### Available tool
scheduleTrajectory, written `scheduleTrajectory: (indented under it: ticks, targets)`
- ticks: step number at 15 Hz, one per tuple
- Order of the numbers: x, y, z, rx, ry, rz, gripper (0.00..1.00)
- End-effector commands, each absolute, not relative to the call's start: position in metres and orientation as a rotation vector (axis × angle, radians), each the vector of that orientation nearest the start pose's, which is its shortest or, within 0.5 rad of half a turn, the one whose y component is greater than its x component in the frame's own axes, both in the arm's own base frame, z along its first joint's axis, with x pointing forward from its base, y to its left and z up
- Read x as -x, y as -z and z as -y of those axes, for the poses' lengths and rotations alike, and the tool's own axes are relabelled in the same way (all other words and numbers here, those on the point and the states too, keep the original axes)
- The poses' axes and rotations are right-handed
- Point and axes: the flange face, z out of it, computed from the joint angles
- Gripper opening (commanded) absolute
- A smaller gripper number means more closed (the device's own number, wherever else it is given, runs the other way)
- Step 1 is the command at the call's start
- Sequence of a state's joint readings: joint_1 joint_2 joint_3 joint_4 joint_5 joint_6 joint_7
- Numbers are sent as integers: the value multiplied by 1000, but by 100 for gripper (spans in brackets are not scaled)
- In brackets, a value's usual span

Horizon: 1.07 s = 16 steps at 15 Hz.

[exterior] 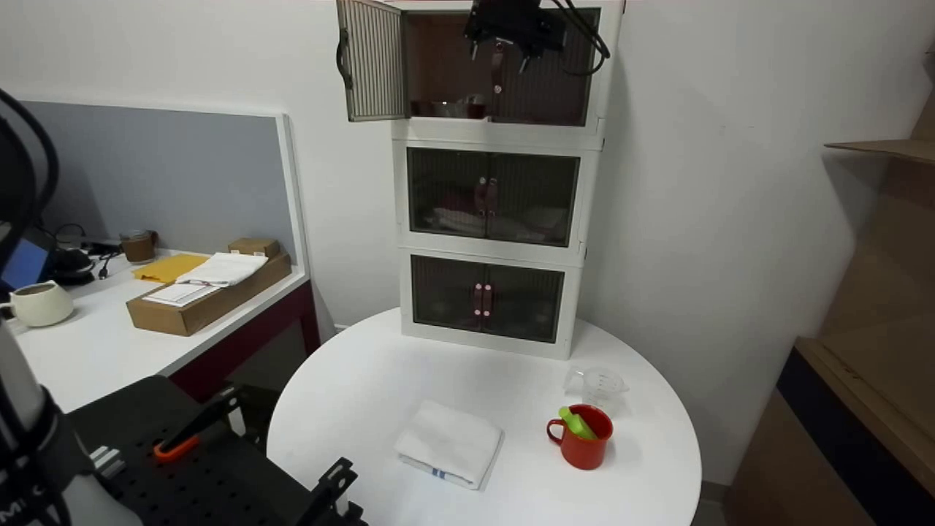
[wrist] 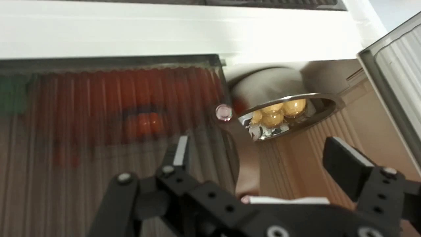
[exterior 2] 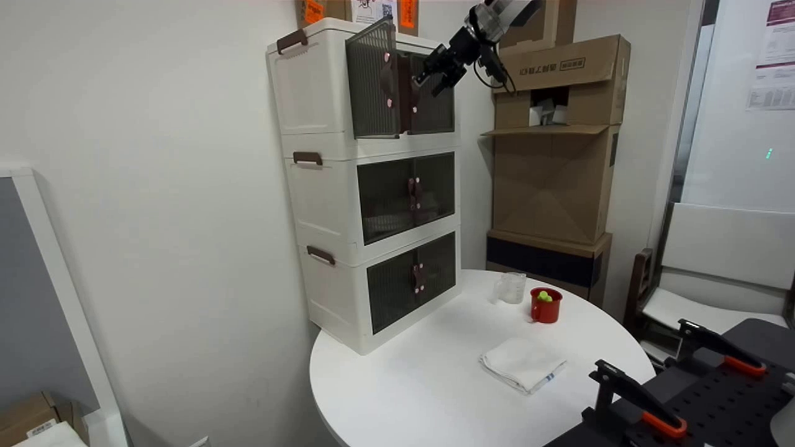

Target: Close the top shelf's right door

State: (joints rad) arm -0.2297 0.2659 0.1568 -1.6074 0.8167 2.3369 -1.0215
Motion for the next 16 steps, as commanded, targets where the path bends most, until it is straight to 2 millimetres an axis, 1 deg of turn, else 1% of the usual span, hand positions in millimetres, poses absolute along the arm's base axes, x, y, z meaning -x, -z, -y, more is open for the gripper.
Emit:
scheduleTrajectory:
  ticks: [1,3,4,6,9,10,12,15,16]
  targets:
    - [-643,-508,46,2457,931,587,100]
    - [-623,-491,54,2478,865,557,100]
    - [-611,-482,60,2501,841,536,100]
    - [-593,-471,71,2529,824,495,100]
    - [-570,-460,80,2573,781,442,100]
    - [-559,-450,83,2632,666,429,100]
    - [-535,-435,92,2755,565,404,100]
    - [-497,-423,102,2915,424,326,100]
    - [-481,-422,104,2963,383,278,100]
